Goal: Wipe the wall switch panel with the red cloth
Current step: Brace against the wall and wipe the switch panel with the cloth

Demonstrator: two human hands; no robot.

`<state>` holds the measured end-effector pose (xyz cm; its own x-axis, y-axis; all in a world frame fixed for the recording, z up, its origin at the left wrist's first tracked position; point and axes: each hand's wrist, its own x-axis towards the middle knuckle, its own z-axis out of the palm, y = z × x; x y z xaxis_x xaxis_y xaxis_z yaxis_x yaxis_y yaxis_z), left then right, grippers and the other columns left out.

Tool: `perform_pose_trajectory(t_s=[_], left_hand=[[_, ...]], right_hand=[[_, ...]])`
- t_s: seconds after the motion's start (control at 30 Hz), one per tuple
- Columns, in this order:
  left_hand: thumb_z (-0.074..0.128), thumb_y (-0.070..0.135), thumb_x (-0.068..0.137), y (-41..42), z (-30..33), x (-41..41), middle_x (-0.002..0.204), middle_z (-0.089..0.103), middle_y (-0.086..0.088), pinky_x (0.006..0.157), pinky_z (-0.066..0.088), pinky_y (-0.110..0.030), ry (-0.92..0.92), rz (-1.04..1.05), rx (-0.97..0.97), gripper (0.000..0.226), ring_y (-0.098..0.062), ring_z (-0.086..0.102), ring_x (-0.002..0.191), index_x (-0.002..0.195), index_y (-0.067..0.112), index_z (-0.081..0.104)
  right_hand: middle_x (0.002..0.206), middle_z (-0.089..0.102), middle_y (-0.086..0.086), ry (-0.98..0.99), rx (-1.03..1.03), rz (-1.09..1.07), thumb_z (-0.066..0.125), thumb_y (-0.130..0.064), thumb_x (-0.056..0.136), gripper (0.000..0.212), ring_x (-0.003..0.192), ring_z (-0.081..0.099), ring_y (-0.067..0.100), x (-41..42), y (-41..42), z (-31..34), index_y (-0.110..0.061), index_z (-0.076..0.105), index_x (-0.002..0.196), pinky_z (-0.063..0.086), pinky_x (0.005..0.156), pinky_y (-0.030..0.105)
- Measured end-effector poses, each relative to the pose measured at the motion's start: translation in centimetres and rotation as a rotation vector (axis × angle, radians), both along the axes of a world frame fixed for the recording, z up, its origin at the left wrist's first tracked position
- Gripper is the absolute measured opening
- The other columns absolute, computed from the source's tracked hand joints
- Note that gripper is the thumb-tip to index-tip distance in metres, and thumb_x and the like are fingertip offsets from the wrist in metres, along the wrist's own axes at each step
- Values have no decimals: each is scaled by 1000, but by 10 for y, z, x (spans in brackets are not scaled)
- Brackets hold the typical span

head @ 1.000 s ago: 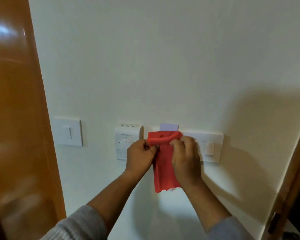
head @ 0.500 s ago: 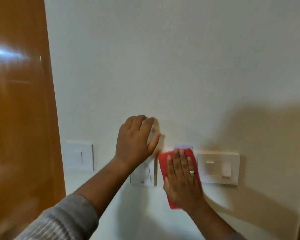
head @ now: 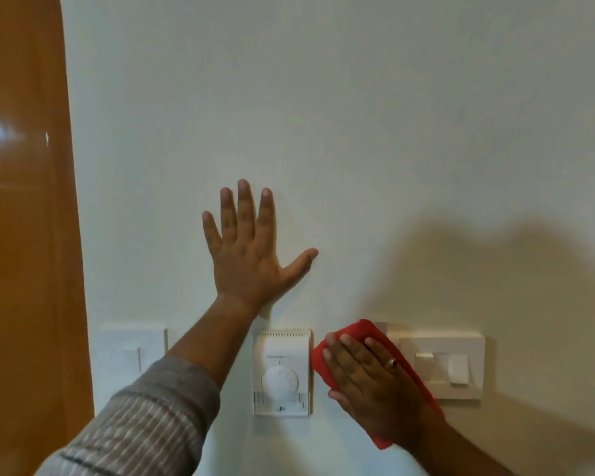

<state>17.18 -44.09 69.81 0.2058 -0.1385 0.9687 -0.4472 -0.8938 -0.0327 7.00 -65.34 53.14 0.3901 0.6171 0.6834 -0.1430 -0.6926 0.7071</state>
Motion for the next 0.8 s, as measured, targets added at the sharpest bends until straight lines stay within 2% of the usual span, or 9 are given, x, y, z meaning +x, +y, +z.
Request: perform_pose_trajectory(t_s=[0.1, 0.2, 0.33, 0.37, 0.53, 0.63, 0.73, 0.8], left_hand=[[29, 90, 84, 0, -1, 1, 172, 2, -20, 125, 2, -65, -5, -12, 5, 114, -43, 1, 159, 164, 13, 3], [31, 85, 88, 0, 1, 2, 172, 7, -23, 124, 4, -64, -61, -11, 53, 109, -45, 7, 158, 164, 10, 9], [36, 79, 91, 0, 2, 3, 169, 17, -25, 124, 8, -64, -129, -2, 64, 102, -48, 16, 156, 163, 9, 19], [35, 79, 91, -2, 0, 4, 169, 17, -25, 124, 8, -63, -133, -5, 62, 102, -48, 16, 156, 163, 9, 19], [32, 79, 92, 0, 2, 3, 170, 14, -25, 124, 6, -62, -134, -19, 65, 101, -48, 13, 156, 163, 9, 15], [32, 79, 92, -1, 0, 1, 170, 14, -25, 124, 7, -63, -127, -8, 57, 100, -48, 14, 156, 163, 9, 15], [31, 79, 92, -4, 0, 1, 170, 14, -25, 124, 7, -63, -126, -14, 43, 100, -48, 13, 156, 163, 10, 15], [30, 79, 93, -4, 1, 0, 170, 14, -25, 124, 7, -63, -121, -12, 38, 99, -48, 13, 156, 163, 11, 14]], right_hand=[[160, 20, 10, 70, -76, -3, 36, -47, 105, 65, 152, 11, 29, -2, -12, -5, -10, 19, 156, 4, 124, 47], [163, 16, 13, -29, 89, -45, 38, -52, 102, 72, 151, 13, 32, 1, -2, -5, -8, 18, 156, 6, 124, 47], [157, 24, 17, -131, 332, -80, 28, -56, 102, 73, 149, 16, 35, 9, 27, -4, -3, 24, 152, 6, 124, 48], [156, 25, 17, -119, 317, -61, 28, -56, 101, 72, 149, 16, 35, 9, 28, -7, -3, 25, 151, 6, 123, 48], [155, 29, 12, 26, -56, 19, 43, -49, 101, 64, 150, 18, 30, -4, -2, 2, -8, 29, 149, 14, 122, 45], [157, 27, 14, -49, 86, 42, 43, -50, 101, 66, 151, 16, 31, -4, 4, 3, -7, 30, 150, 14, 123, 45], [160, 21, 19, -122, 286, 5, 32, -54, 103, 73, 151, 11, 35, 8, 26, -2, -3, 21, 153, 6, 124, 48], [161, 19, 18, -100, 216, 0, 30, -56, 103, 75, 151, 11, 36, 10, 26, -6, -2, 20, 154, 5, 124, 49]])
